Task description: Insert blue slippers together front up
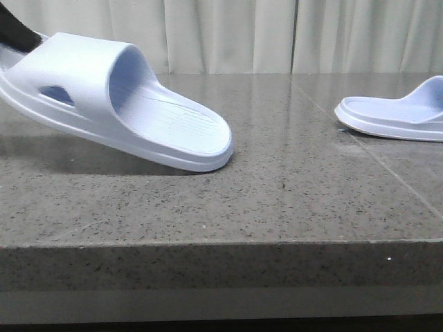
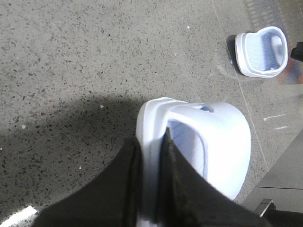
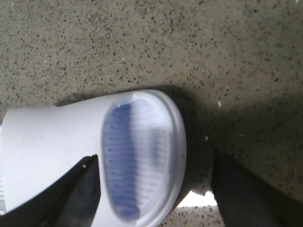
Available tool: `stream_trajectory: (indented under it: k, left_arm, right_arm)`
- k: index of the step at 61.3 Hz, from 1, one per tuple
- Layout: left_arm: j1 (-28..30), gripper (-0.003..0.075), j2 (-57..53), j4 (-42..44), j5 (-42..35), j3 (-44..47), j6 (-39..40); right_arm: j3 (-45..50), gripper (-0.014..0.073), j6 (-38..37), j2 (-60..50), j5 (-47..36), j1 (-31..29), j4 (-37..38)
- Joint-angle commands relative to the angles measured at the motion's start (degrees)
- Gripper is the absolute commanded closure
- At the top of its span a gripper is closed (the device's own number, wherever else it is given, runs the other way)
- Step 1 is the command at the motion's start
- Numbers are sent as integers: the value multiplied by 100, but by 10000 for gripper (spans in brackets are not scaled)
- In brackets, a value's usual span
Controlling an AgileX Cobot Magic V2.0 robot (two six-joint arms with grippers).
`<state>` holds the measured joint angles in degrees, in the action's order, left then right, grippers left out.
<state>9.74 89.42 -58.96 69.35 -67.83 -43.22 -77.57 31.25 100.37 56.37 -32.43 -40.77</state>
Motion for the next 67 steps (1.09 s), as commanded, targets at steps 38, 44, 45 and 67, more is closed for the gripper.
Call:
stream_trajectory:
  k: [38,44,45,67]
  left_arm:
    - [15,741,-249,-462,96,-137,-3]
    - [15,741,-249,-462,96,-137,-3]
    - [15,741,-249,-462,96,-137,-3]
    - [15,741,-249,-462,96,-137,-3]
  right_arm:
    - [-695,128,536,806,879,5,-509]
    - [-695,191,541,843,1001,5,-465]
    - [-695,200,541,843,1014,5,-451]
    - [-695,526,548,843,1126,-15,-446]
